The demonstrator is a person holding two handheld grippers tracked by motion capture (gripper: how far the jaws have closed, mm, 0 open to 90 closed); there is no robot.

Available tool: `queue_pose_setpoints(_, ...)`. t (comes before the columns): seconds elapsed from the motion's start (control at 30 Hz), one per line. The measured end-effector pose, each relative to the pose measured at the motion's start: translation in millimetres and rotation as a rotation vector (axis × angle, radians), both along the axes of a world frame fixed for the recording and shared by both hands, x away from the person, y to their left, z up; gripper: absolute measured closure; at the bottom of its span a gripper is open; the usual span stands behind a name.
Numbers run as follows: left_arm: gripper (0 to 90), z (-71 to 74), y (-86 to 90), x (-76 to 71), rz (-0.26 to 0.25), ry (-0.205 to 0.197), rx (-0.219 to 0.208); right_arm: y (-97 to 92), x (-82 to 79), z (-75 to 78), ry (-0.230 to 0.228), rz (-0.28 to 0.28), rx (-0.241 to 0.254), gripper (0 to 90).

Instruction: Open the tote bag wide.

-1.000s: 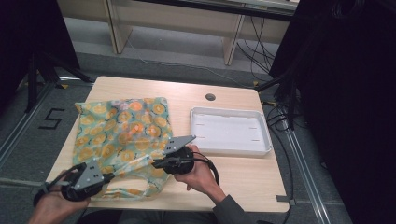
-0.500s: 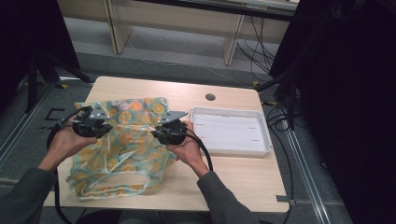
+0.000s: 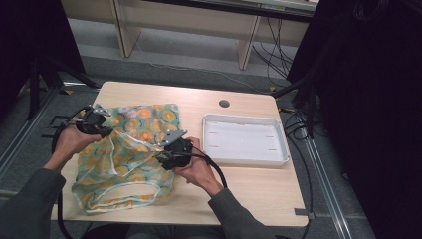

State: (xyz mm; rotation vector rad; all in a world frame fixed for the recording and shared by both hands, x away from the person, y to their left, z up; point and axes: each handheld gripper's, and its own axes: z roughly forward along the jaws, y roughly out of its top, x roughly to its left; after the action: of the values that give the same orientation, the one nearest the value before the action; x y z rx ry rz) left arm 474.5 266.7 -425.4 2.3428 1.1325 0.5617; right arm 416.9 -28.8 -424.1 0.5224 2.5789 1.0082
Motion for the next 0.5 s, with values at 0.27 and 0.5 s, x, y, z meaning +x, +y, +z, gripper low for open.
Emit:
queue_pose_setpoints(0.27, 71.0, -16.5, -2.6, -14.3, -0.032, 0.076, -0.046, 5.0, 34.6, -28.1, -0.055, -0.019, -0.071, 90.0)
queue_pose_setpoints(0.5, 41.7, 23.5, 6.2, -71.5, -0.023, 0.01, -0.189, 1.1, 38.5, -31.1, -0.013, -0.075, -0.043, 90.0)
